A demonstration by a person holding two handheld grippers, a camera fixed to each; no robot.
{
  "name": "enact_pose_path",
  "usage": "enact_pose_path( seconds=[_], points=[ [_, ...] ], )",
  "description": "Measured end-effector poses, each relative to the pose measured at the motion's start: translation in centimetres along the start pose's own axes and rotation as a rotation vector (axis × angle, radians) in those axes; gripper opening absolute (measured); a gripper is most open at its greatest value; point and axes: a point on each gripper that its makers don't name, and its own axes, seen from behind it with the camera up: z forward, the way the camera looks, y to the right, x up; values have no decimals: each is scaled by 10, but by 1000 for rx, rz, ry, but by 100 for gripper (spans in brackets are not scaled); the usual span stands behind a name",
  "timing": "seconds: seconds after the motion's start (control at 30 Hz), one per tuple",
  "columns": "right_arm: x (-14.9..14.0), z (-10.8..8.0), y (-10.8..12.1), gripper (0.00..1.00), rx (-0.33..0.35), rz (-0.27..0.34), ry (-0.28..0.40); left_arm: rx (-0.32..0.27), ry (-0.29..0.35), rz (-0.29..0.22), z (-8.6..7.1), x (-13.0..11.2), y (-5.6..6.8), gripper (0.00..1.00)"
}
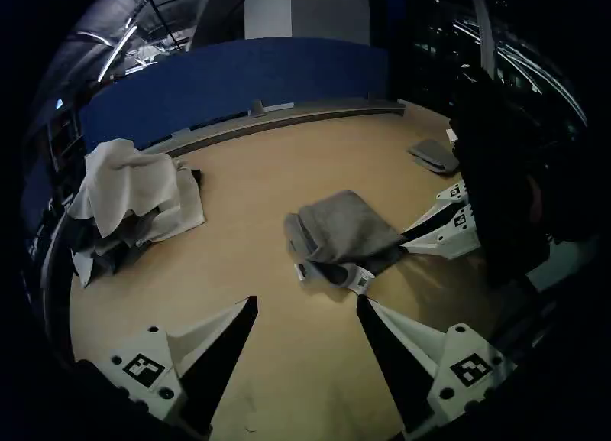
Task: Fold towel
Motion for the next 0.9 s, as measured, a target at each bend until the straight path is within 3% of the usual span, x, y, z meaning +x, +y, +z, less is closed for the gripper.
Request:
enact_pose_path(
  seconds=[0.23,0.6,0.9],
  points=[
    [2,-1,0,7,15,10,10,2,1,4,0,1,1,97],
    [17,-10,5,6,12,-39,56,0,9,5,2,5,2,97],
    [54,-35,14,6,-12,-87,146,-2,11,6,4,6,4,97]
  ],
)
